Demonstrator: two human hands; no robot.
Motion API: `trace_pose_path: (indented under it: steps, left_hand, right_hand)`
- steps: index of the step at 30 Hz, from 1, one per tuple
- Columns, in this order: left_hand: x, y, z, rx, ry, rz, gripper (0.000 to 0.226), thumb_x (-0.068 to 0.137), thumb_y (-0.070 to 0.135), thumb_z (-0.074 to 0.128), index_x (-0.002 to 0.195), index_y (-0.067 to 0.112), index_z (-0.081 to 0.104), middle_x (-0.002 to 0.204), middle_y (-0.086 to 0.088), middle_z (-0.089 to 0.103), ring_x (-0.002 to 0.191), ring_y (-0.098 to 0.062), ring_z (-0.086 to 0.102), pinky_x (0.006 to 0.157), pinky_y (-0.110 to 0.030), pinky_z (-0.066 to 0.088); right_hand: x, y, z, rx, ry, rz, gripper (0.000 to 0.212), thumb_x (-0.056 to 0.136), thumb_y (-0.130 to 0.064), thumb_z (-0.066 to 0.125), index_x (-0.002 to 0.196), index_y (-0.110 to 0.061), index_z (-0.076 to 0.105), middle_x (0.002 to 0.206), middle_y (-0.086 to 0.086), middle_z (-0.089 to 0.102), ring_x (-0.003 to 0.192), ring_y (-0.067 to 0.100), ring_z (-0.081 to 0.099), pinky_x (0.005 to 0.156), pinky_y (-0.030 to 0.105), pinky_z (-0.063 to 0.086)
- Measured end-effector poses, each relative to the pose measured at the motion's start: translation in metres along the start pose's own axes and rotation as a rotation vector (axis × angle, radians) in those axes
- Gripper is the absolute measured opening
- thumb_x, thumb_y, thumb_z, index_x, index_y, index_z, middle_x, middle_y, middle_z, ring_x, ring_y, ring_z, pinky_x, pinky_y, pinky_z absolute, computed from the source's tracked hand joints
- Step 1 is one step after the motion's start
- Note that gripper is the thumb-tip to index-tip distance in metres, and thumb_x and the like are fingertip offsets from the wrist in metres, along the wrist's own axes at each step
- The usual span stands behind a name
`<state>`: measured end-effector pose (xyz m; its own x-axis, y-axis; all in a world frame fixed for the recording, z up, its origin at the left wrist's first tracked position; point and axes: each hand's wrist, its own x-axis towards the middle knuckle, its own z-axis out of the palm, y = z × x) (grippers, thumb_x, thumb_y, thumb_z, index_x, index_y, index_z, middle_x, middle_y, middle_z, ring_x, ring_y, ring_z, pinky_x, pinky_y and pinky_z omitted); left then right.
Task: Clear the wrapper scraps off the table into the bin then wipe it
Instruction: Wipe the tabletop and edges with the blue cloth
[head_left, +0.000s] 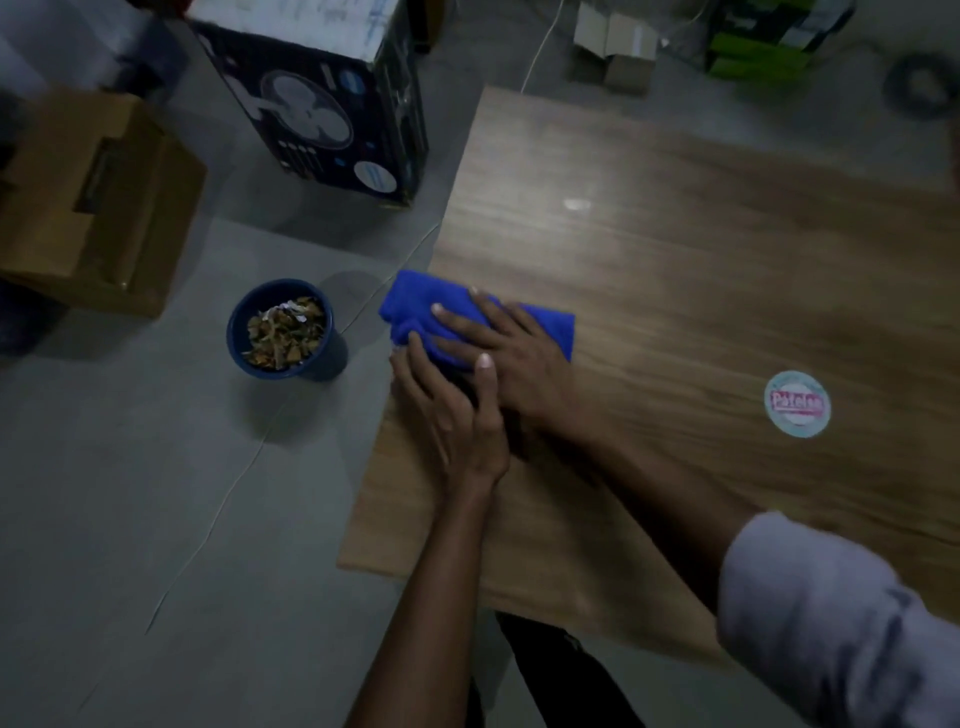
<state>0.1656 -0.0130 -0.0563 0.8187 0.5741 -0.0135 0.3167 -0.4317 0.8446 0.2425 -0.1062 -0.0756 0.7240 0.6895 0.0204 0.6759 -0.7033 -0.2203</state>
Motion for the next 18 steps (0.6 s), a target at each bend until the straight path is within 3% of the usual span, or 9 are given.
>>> trace_pose_path:
  steps: [5, 10, 14, 17, 18]
  left_hand:
    - [0.06, 0.013, 0.044, 0.266, -0.199, 0.217, 0.082, 0.1, 0.062, 0.028, 0.163, 0.011, 0.017, 0.171, -0.009, 0.011, 0.159, -0.02, 0.003, 0.129, -0.038, 0.003]
    - [0.071, 0.007, 0.056, 0.533, -0.202, 0.326, 0.081, 0.101, 0.063, 0.022, 0.163, 0.013, 0.012, 0.172, -0.007, 0.004, 0.158, -0.018, -0.006, 0.129, -0.04, 0.001]
    - [0.07, 0.009, 0.055, 0.496, -0.2, 0.307, 0.078, 0.101, 0.061, 0.027, 0.162, 0.014, 0.017, 0.172, -0.005, 0.01, 0.158, -0.016, -0.003, 0.129, -0.041, 0.006]
    - [0.07, 0.016, 0.051, 0.409, -0.155, 0.284, 0.082, 0.1, 0.062, 0.034, 0.163, 0.013, 0.014, 0.172, -0.006, 0.009, 0.159, -0.016, 0.0, 0.127, -0.045, 0.013]
    - [0.068, 0.018, 0.048, 0.36, -0.121, 0.28, 0.084, 0.099, 0.061, 0.038, 0.163, 0.012, 0.014, 0.172, -0.008, 0.007, 0.159, -0.018, 0.001, 0.127, -0.047, 0.016]
  right_hand:
    - [0.071, 0.073, -0.021, -0.035, 0.032, 0.104, 0.054, 0.101, -0.048, 0.029, 0.152, -0.037, 0.044, 0.166, -0.012, 0.028, 0.156, 0.026, 0.019, 0.122, 0.045, 0.021]
    - [0.112, 0.117, -0.038, 0.057, 0.04, 0.201, 0.048, 0.106, -0.05, 0.031, 0.154, -0.045, 0.033, 0.166, -0.015, 0.024, 0.157, 0.021, 0.012, 0.126, 0.047, 0.012]
    - [0.137, 0.146, -0.051, 0.071, 0.058, 0.344, 0.05, 0.107, -0.052, 0.028, 0.156, -0.046, 0.028, 0.167, -0.015, 0.02, 0.157, 0.022, 0.01, 0.127, 0.048, 0.009]
    - [0.128, 0.11, -0.043, 0.061, 0.104, 0.457, 0.053, 0.105, -0.051, 0.031, 0.157, -0.045, 0.027, 0.168, -0.012, 0.021, 0.157, 0.029, 0.011, 0.126, 0.052, 0.011]
    - [0.112, 0.088, -0.036, 0.057, 0.1, 0.398, 0.054, 0.104, -0.05, 0.034, 0.157, -0.043, 0.03, 0.168, -0.009, 0.022, 0.157, 0.032, 0.011, 0.125, 0.054, 0.014]
